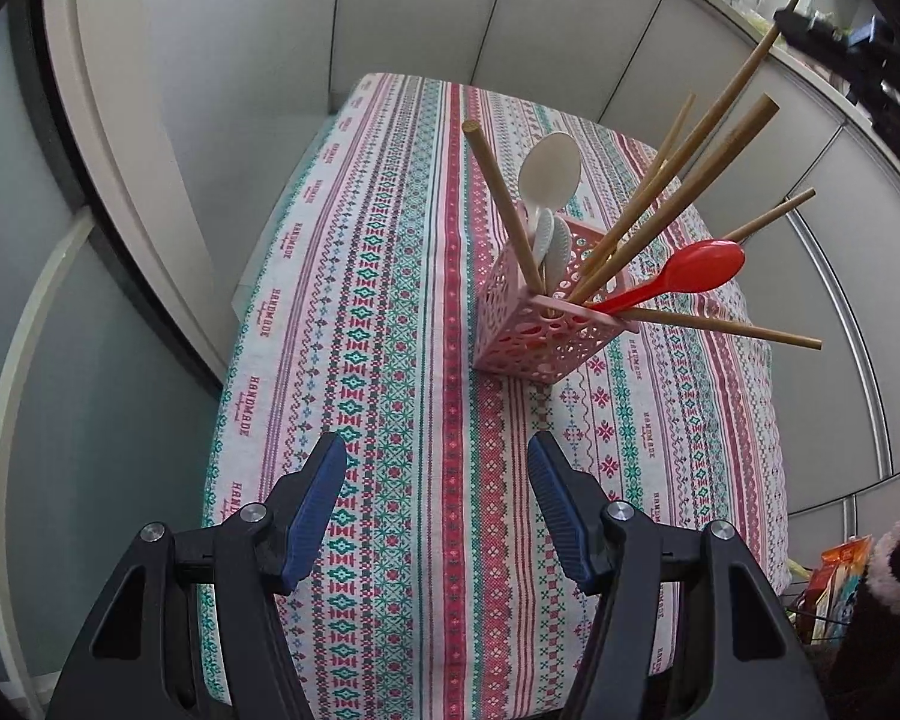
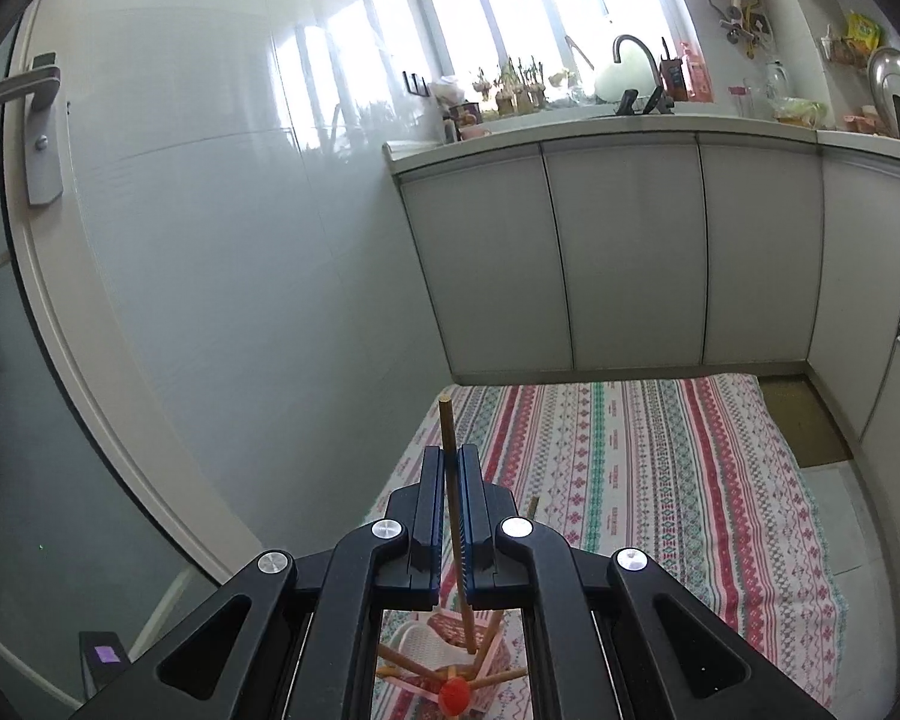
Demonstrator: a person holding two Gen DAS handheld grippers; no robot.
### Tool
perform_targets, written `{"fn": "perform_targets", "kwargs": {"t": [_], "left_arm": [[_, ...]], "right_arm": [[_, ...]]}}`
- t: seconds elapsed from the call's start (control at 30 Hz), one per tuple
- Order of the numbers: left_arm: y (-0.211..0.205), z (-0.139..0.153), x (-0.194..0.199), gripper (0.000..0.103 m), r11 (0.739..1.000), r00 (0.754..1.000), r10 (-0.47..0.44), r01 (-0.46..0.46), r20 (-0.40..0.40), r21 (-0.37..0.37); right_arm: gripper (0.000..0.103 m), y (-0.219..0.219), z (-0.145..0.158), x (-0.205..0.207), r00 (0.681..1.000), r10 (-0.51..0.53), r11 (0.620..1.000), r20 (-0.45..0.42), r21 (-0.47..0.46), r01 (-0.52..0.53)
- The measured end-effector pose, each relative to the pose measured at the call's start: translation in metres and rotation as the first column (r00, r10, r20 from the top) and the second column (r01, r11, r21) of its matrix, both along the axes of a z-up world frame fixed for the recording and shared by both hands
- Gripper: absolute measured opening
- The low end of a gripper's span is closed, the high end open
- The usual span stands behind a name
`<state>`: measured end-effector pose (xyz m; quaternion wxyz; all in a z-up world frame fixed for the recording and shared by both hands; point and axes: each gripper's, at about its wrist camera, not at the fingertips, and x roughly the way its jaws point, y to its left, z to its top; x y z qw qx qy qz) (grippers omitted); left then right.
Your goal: Organize utensils
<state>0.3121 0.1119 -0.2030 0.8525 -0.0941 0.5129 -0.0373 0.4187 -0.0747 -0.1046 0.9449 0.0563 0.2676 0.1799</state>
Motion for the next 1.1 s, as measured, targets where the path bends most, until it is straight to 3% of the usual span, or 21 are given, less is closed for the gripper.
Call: {"fn": "perform_targets", "kwargs": {"t": [0.47, 0.63, 0.8, 0.93, 0.97, 1.03, 1.07, 1.1], "left_arm": [[0.002, -0.001, 0.002, 0.065, 1.0, 1.0, 0.004, -0.004, -0.002, -0.004], [0.003, 0.0, 0.002, 0.065, 1.0, 1.0, 0.008, -0.008, 0.0, -0.009], [0.0, 0.006, 0.0, 0.066, 1.0, 1.0, 0.007, -0.007, 0.022, -0.022], [-0.01, 0.012, -0.005, 0.073, 1.0, 0.999, 0.0, 0.0, 0.038, -0.01], [-0.012, 0.014, -0.006, 0.073, 1.0, 0.999, -0.002, 0.002, 0.043, -0.004], [-0.019, 0.02, -0.011, 0.079, 1.0, 0.998, -0.013, 0.012, 0.06, 0.012], [-0.022, 0.023, -0.014, 0.081, 1.0, 0.998, -0.017, 0.016, 0.067, 0.018], [-0.025, 0.026, -0.017, 0.083, 0.999, 0.997, -0.019, 0.017, 0.076, 0.027]], "right_arm": [[0.004, 0.006, -0.023, 0.004, 0.997, 0.011, 0.998, -0.074, -0.057, -0.015], [0.005, -0.005, -0.02, 0.0, 0.994, 0.015, 1.0, -0.111, -0.005, -0.016], [0.017, -0.018, -0.012, -0.014, 0.988, -0.003, 1.0, -0.154, -0.01, 0.001], [0.018, -0.035, -0.007, -0.034, 0.982, -0.028, 0.999, -0.189, -0.024, 0.024], [0.02, -0.041, -0.006, -0.042, 0.98, -0.038, 0.999, -0.198, -0.025, 0.034], [0.039, -0.053, -0.004, -0.057, 0.977, -0.061, 0.998, -0.204, -0.018, 0.058], [0.065, -0.059, -0.002, -0.066, 0.978, -0.071, 0.997, -0.196, -0.009, 0.071], [0.071, -0.064, 0.0, -0.077, 0.98, -0.082, 0.997, -0.183, -0.013, 0.081]]}}
